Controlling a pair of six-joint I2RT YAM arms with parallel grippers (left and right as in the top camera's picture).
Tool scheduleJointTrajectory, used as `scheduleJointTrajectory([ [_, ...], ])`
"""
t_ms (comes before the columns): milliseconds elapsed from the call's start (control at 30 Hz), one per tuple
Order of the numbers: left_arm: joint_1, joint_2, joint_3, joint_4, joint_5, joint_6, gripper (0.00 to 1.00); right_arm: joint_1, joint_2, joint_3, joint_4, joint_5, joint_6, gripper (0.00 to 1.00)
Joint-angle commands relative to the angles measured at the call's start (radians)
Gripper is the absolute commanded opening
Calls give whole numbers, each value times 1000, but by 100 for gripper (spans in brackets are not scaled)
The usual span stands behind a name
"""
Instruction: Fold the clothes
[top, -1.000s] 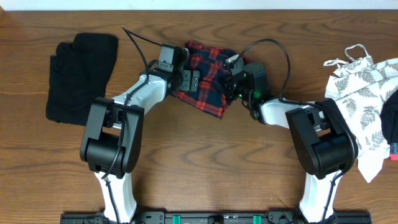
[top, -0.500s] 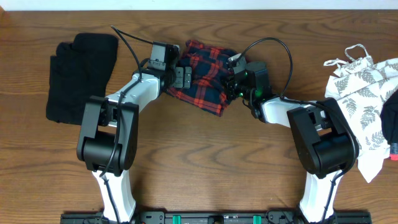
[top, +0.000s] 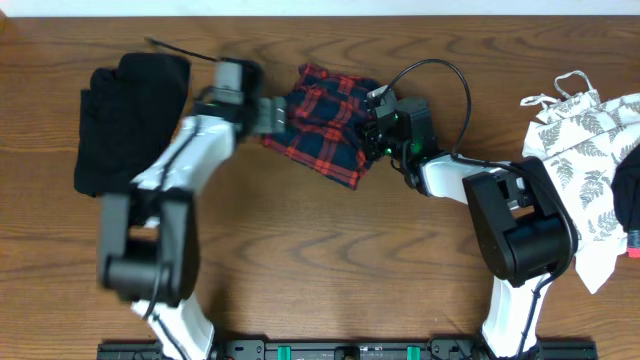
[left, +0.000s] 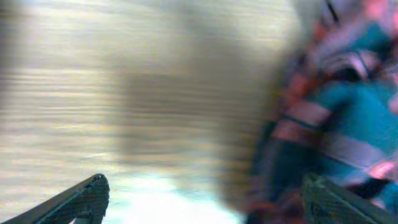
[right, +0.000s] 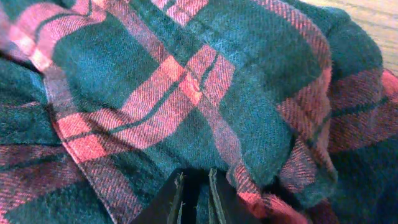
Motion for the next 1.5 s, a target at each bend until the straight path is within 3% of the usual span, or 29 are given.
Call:
scheduleJointTrajectory([
  [0,16,-114,-3,-57,-44,11,98,-42,83,-52,-66,128,12,15],
  [167,-34,-159,-3,-142,230,-7,98,-42,83,-52,-66,128,12,15],
  [200,-50,-153,-3,-159,235,-10,93,-42,83,-52,-66,128,12,14],
  [233,-66,-146,-5,-172,232,-10,84,-42,83,-52,-66,128,12,14],
  [400,-131,-100,-24,-209,232,-10,24,-42,83,-52,-70,128,12,14],
  [467,-153,-84,-24,-218,236,-10,14,-42,83,-52,-70,128,12,14],
  [567,-188,-73,-24,-214,225,2,10,-42,83,-52,-71,127,12,14],
  [733,-227,-41,-24,-145,66,6,6,-42,83,-52,-71,109,12,14],
  [1033,-224,254,-24,-80,68,-13,6,-42,83,-52,-71,105,13,14],
  [1200,-222,309,-24,-76,63,-9,6,-42,83,-52,-71,105,13,14],
  [1300,-219,306,-22,-79,8,-9,9,-42,83,-52,-71,105,12,14],
  [1400,-212,304,-22,-123,-108,-10,25,-42,83,-52,-71,106,12,14],
  [1467,-198,304,-22,-151,-149,-10,26,-42,83,-52,-71,105,13,14],
])
